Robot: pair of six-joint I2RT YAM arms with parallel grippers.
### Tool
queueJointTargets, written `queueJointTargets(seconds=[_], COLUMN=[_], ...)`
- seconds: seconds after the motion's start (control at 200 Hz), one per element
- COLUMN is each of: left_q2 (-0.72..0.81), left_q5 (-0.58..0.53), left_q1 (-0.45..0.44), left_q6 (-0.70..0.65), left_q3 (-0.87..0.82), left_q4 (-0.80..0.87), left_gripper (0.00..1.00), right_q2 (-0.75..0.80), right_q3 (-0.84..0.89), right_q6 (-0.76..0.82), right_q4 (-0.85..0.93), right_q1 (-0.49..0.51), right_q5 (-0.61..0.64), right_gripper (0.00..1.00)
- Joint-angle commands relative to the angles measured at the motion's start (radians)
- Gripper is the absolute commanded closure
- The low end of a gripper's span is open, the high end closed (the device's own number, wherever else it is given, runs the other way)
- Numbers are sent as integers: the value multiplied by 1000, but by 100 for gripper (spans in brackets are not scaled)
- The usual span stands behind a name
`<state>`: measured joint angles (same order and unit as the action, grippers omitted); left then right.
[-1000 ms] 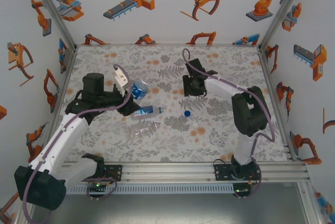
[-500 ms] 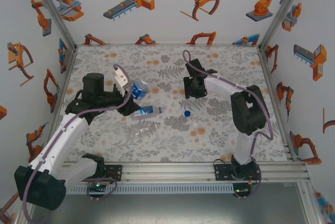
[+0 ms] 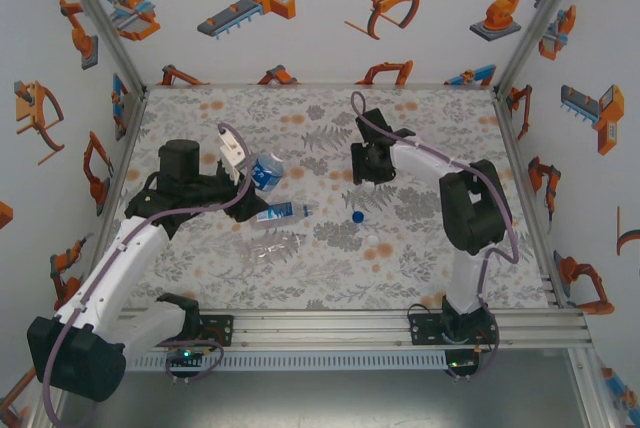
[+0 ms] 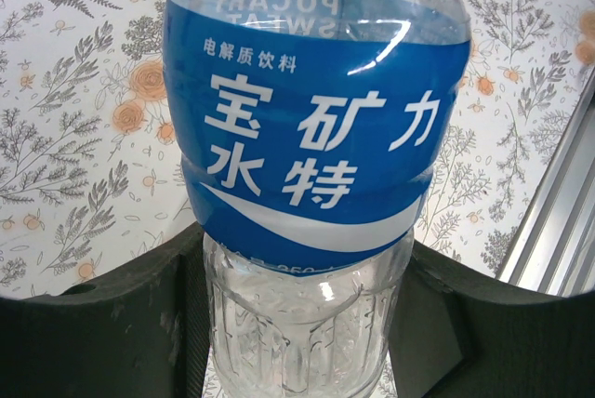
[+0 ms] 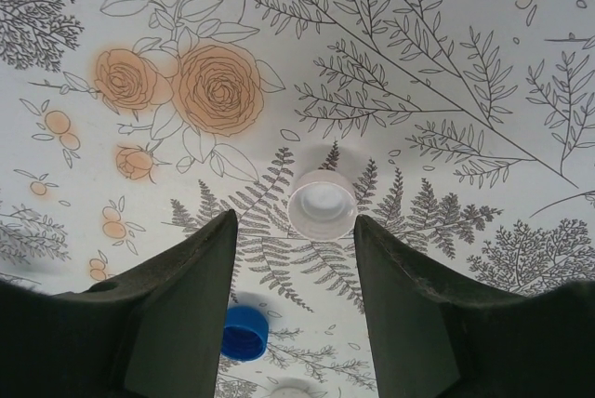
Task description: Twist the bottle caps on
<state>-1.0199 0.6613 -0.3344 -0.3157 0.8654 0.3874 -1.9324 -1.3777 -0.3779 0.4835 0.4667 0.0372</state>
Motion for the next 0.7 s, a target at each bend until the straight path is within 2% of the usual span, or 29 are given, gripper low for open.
queueJointTargets(seconds=[0.0, 0.696], left_q2=[14, 15], left_q5=[3, 0], left_q1=[-5, -9], left_q6=[-20, -21], left_q3=[-6, -6], left_q4=[11, 13], left_gripper=[96, 96], right_q2=[-16, -45], right_q3=[-18, -4], right_q6=[0, -6], right_q4=[16, 3], right_q1=[-5, -9], right_q5=[-5, -14], right_gripper=[49, 50])
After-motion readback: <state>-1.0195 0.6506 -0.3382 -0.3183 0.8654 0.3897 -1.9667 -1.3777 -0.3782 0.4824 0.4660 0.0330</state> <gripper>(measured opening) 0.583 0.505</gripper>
